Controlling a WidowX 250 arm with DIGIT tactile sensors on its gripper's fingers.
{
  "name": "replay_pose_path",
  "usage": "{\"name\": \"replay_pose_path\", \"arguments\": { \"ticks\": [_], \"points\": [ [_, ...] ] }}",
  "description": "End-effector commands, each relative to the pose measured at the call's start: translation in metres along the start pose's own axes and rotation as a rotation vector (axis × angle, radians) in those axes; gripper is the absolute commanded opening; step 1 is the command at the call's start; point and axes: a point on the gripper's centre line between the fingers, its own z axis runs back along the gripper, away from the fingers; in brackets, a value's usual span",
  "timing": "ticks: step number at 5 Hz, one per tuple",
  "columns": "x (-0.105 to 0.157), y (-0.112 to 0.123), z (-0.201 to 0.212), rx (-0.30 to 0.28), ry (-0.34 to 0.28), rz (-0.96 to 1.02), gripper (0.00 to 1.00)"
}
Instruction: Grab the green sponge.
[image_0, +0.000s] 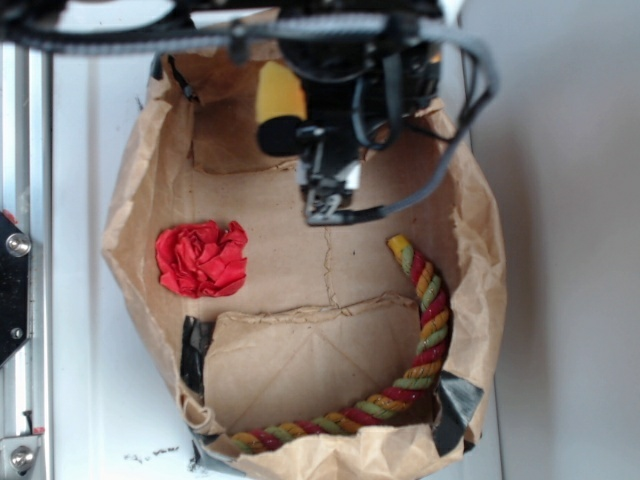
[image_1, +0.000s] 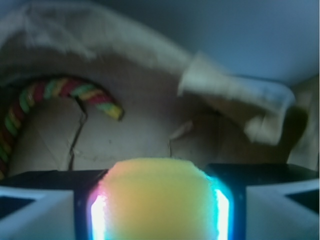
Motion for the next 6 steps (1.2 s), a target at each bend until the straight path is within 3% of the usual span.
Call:
{"name": "replay_pose_path", "arguments": {
  "ticks": [1,3,5,6],
  "points": [
    [0.046,-0.01,0.024,0.008,-0.026,-0.019,0.0],
    [0.038,-0.034,0.026,0.006,-0.002,-0.075,0.0],
    [0.016,-0.054,0.038,-0.02,0.071,-0.107,0.0],
    [0.007,-0.062,0.047,-0.023,0.068,-0.132,0.0]
  ]
}}
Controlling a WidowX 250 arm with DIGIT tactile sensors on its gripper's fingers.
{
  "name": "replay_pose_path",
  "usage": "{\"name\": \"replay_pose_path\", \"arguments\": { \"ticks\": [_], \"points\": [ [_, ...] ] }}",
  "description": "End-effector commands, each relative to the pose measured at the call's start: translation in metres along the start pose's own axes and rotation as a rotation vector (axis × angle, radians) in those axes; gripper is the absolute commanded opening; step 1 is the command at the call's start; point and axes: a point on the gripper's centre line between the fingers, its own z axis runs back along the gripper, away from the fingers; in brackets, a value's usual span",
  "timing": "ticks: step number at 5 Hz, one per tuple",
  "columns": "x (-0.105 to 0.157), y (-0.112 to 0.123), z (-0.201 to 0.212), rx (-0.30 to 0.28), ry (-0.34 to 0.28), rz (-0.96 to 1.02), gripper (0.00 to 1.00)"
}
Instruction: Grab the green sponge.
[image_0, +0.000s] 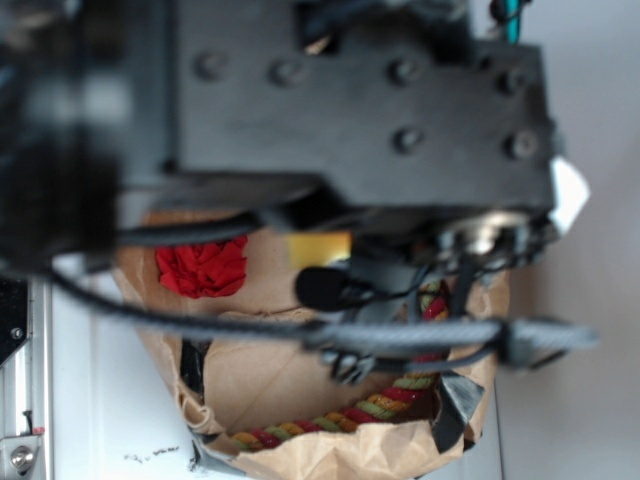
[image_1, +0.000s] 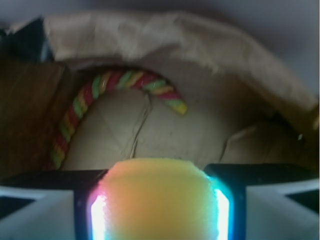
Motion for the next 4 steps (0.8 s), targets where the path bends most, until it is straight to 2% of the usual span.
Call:
{"name": "replay_pose_path", "arguments": {
  "ticks": [1,4],
  "points": [
    [-0.0034,0.0001,0.034,0.022,-0.061,-0.019,0.0],
    [-0.0095,-0.0007,0.035,0.05,-0.063,-0.034,0.0]
  ]
}}
